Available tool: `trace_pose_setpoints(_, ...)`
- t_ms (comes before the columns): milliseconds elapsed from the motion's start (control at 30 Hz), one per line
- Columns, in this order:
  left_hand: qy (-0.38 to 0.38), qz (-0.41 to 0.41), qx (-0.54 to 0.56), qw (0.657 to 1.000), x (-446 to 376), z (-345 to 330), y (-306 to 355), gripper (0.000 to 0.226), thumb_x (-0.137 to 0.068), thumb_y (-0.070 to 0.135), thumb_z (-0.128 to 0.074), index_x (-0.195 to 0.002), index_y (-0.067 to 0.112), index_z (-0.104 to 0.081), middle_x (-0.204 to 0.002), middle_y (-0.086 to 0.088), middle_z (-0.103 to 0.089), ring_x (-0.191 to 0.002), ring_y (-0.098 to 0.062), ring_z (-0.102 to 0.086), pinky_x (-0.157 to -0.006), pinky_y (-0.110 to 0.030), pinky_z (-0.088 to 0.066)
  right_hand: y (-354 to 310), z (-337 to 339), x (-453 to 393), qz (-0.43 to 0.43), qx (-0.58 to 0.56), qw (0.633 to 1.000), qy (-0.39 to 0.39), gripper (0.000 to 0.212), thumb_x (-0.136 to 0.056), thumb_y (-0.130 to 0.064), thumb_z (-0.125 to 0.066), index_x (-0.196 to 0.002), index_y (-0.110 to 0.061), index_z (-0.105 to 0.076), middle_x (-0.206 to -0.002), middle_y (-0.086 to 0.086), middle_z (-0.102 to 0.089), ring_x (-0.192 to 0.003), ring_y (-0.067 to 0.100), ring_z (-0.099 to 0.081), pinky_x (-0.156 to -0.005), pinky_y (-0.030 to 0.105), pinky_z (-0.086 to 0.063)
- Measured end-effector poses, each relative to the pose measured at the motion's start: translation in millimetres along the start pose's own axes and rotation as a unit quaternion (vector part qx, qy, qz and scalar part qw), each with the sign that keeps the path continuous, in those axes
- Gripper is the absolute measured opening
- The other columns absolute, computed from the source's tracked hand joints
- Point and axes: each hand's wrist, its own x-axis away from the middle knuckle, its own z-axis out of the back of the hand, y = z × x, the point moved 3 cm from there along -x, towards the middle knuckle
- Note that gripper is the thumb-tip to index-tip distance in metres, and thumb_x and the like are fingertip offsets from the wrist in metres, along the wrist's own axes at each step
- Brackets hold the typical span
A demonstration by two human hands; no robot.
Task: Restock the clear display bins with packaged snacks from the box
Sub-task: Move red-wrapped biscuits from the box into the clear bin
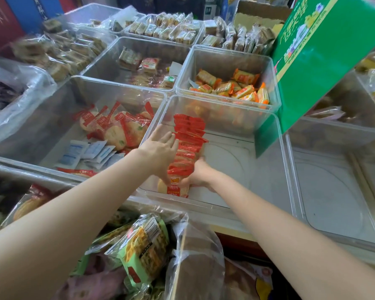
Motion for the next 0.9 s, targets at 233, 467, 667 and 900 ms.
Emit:
trace_pose_setpoints(233, -0.011, -0.009, -0.075, 0.997, -6, 0, -1, 0.124, -0.069, 0.066, -0.063, -0.147, -0.002, 0.006, -0.156, -0.018, 0.002, -0.145, -0.028, 0.006, -0.110, -0.051, 0.016, 1, 29, 18, 0.035, -0.104, 0.985, -0.131, 0.042, -0.076, -0.025, -0.076, -0.111, -0.015, -0.056, -0.113, 0.000, -0.063, -0.104, 0.017, -0.054, -0.098, 0.036, -0.044)
trace_pose_setpoints(467, -0.014, -0.008, -0.110, 0.994, -11, -3, 2, 0.112, -0.078, 0.057, -0.062, -0.147, -0.002, 0.005, -0.157, -0.018, -0.001, -0.146, -0.028, 0.001, -0.111, -0.051, 0.014, -29, 18, 14, 0.048, -0.437, 0.897, -0.047, 0.037, -0.099, -0.039, -0.040, -0.123, -0.014, -0.052, -0.094, 0.007, -0.063, -0.069, 0.013, -0.065, -0.061, 0.025, -0.054)
trace_pose_setpoints(667, -0.008, -0.003, -0.099, 0.995, -5, 2, 0, 0.101, -0.084, 0.037, -0.065, -0.147, -0.003, 0.004, -0.156, -0.020, -0.002, -0.146, -0.028, 0.000, -0.113, -0.050, 0.010, -24, 33, 38, 0.004, -0.401, 0.916, -0.001, 0.057, -0.098, -0.054, -0.024, -0.138, -0.016, -0.038, -0.134, 0.006, -0.050, -0.121, 0.027, -0.049, -0.100, 0.043, -0.040)
trace_pose_setpoints(900, 0.189, -0.008, 0.101, 0.977, 59, 31, -12, 0.041, -0.086, 0.018, -0.053, -0.126, 0.010, -0.047, -0.134, -0.005, -0.046, -0.128, -0.022, -0.042, -0.114, -0.042, -0.021, -67, 49, 121, 0.190, -0.042, 0.975, 0.108, 0.018, -0.094, -0.025, -0.050, -0.092, -0.014, -0.064, -0.096, 0.006, -0.063, -0.092, 0.020, -0.057, -0.086, 0.038, -0.051)
